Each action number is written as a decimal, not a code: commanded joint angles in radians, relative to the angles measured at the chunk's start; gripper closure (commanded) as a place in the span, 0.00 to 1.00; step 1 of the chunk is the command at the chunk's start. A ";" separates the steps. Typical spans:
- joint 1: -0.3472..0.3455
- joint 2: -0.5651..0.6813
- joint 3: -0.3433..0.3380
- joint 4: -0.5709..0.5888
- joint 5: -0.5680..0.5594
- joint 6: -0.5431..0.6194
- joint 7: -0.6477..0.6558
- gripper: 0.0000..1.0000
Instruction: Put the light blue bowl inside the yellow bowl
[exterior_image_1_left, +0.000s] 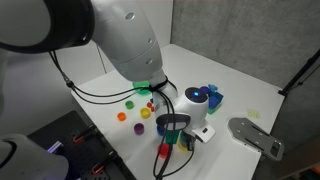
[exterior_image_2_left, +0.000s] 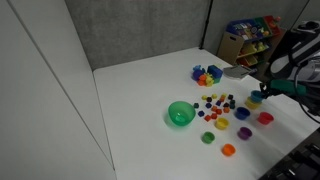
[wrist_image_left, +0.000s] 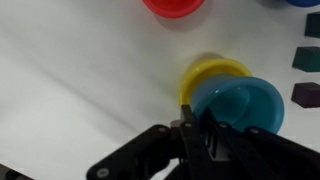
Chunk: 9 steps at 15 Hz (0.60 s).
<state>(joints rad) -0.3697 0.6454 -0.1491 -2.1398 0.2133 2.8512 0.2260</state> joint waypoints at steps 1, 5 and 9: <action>-0.021 -0.015 0.017 -0.008 0.039 -0.009 -0.047 0.94; -0.025 -0.020 0.019 -0.011 0.042 -0.009 -0.050 0.46; -0.026 -0.035 0.022 -0.015 0.038 -0.032 -0.058 0.16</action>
<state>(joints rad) -0.3750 0.6453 -0.1479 -2.1399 0.2175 2.8510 0.2229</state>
